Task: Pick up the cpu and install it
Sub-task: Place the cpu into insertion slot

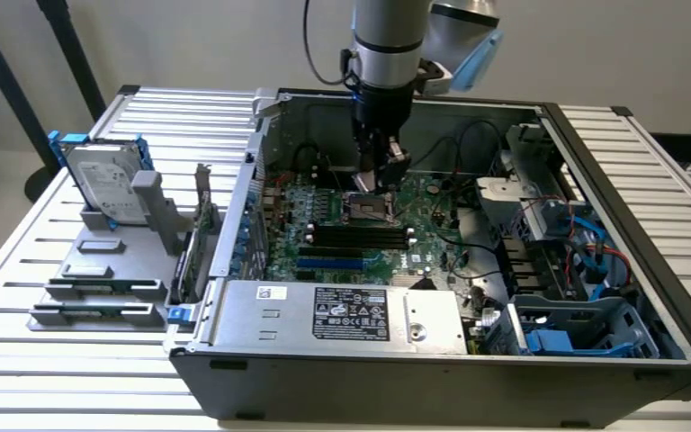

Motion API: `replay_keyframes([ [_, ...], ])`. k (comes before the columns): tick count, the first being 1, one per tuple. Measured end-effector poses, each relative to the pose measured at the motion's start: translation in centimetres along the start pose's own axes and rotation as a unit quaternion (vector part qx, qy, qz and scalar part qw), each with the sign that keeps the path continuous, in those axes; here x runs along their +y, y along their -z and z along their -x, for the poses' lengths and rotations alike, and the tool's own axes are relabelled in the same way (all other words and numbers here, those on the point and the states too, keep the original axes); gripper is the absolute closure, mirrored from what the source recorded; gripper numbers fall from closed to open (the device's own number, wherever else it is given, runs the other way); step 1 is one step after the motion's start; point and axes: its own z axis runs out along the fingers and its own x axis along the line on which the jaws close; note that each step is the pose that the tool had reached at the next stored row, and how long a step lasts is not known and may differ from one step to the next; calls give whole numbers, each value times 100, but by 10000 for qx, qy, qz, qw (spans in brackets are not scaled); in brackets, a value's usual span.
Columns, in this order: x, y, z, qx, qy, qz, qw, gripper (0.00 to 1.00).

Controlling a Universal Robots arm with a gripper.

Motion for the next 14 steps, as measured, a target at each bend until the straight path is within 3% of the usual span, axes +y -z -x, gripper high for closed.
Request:
replay_keyframes([
  [4, -1, -28, 1, -18, -364, 12, 9993, 45],
  [7, -2, -49, 2, -33, -639, 21, 9980, 45],
  [10, -3, -69, 2, -46, -905, 30, 9959, 45],
  [14, -5, -98, 3, -64, -1271, 41, 9919, 45],
])
